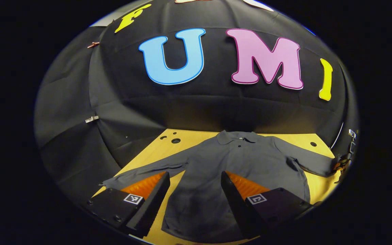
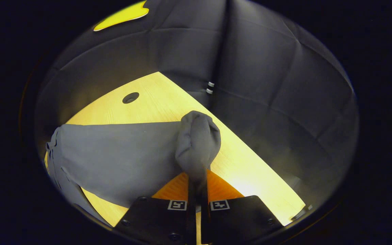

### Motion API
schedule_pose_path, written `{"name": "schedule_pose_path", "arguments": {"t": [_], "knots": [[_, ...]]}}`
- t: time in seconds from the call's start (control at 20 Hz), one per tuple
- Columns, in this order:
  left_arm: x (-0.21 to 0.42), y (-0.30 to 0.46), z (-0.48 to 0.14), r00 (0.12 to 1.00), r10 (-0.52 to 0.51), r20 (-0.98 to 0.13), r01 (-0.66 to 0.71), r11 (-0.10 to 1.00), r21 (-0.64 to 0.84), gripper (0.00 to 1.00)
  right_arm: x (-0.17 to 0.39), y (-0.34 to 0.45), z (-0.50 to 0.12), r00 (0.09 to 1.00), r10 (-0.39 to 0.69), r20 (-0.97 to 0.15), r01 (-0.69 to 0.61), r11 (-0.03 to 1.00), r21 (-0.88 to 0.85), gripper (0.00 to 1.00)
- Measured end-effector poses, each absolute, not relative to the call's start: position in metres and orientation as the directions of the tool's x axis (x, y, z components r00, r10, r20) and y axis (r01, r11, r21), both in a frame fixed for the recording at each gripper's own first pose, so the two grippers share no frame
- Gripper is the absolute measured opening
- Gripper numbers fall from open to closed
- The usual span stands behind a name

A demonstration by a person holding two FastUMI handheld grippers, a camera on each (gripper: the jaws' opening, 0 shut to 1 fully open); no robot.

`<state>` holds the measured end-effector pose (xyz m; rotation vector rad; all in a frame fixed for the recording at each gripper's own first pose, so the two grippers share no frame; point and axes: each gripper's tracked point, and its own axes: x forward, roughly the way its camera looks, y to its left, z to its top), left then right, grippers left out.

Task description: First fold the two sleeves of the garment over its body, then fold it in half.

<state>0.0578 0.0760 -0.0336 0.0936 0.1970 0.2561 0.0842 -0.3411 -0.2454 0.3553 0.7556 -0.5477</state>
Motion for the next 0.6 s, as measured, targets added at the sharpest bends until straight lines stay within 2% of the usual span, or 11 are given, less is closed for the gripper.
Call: {"name": "schedule_pose_path", "arguments": {"t": [0.05, 0.1, 0.25, 0.45, 0.6], "knots": [[0.055, 0.081, -0.035, 0.946, 0.266, -0.185, -0.248, 0.962, 0.116, 0.95, 0.086, -0.343, -0.245, 0.595, -0.327, -0.734, 0.586, 0.802, 0.118, 0.1], [0.054, 0.085, -0.035, 0.944, 0.271, -0.188, -0.253, 0.961, 0.114, 0.95, 0.088, -0.342, -0.236, 0.59, -0.315, -0.744, 0.589, 0.798, 0.13, 0.06], [0.049, 0.097, -0.03, 0.941, 0.283, -0.186, -0.266, 0.958, 0.11, 0.93, 0.091, -0.346, -0.229, 0.585, -0.32, -0.745, 0.59, 0.798, 0.12, 0.06], [0.041, 0.115, -0.022, 0.942, 0.293, -0.165, -0.281, 0.955, 0.092, 0.95, 0.101, -0.333, -0.182, 0.639, -0.319, -0.699, 0.557, 0.819, 0.135, 0.05], [0.031, 0.127, -0.02, 0.936, 0.313, -0.161, -0.291, 0.946, 0.145, 0.95, 0.118, -0.312, -0.144, 0.692, -0.32, -0.647, 0.542, 0.822, 0.173, 0.05]]}}
